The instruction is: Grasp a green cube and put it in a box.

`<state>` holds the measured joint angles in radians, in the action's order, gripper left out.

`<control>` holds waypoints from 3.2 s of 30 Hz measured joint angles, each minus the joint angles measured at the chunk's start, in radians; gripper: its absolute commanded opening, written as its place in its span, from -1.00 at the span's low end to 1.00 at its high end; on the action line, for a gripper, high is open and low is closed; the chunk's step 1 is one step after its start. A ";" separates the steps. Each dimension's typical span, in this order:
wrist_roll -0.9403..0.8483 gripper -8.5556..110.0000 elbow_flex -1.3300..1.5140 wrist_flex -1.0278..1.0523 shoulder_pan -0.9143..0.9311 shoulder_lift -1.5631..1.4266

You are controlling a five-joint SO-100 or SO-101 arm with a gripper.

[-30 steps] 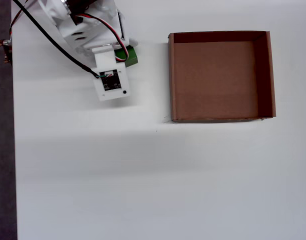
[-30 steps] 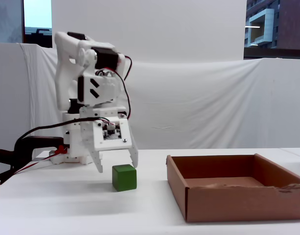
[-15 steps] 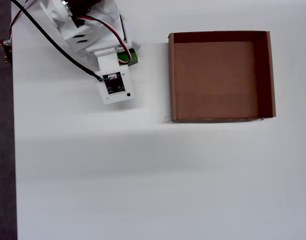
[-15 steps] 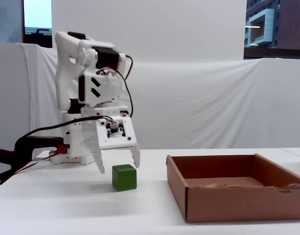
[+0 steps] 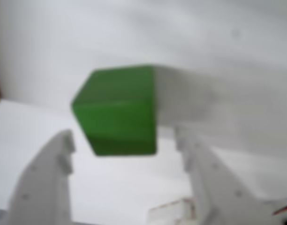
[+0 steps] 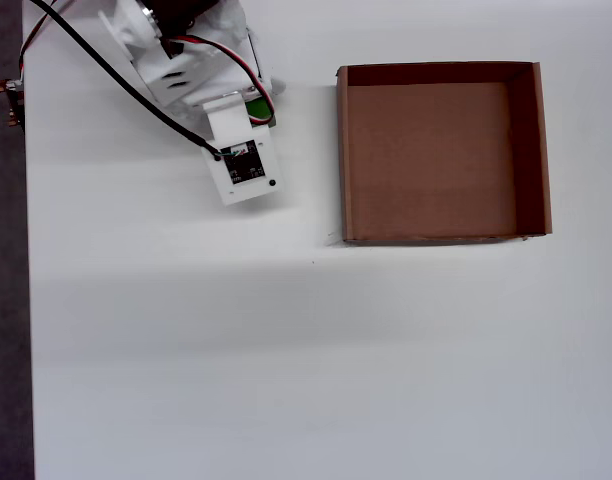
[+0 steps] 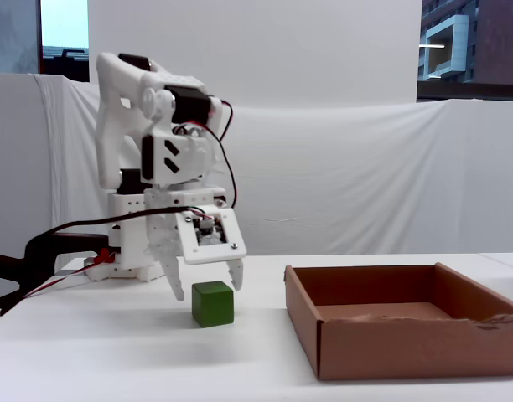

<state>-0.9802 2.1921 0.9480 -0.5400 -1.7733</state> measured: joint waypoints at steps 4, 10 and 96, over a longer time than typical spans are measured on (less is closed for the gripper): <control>0.000 -0.35 0.000 -0.006 -0.009 0.003; 0.000 -0.35 0.000 -0.020 -0.023 0.008; 0.075 -0.59 -0.752 0.391 -0.199 0.264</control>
<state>-0.9050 1.4404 1.3392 -0.7394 -1.5094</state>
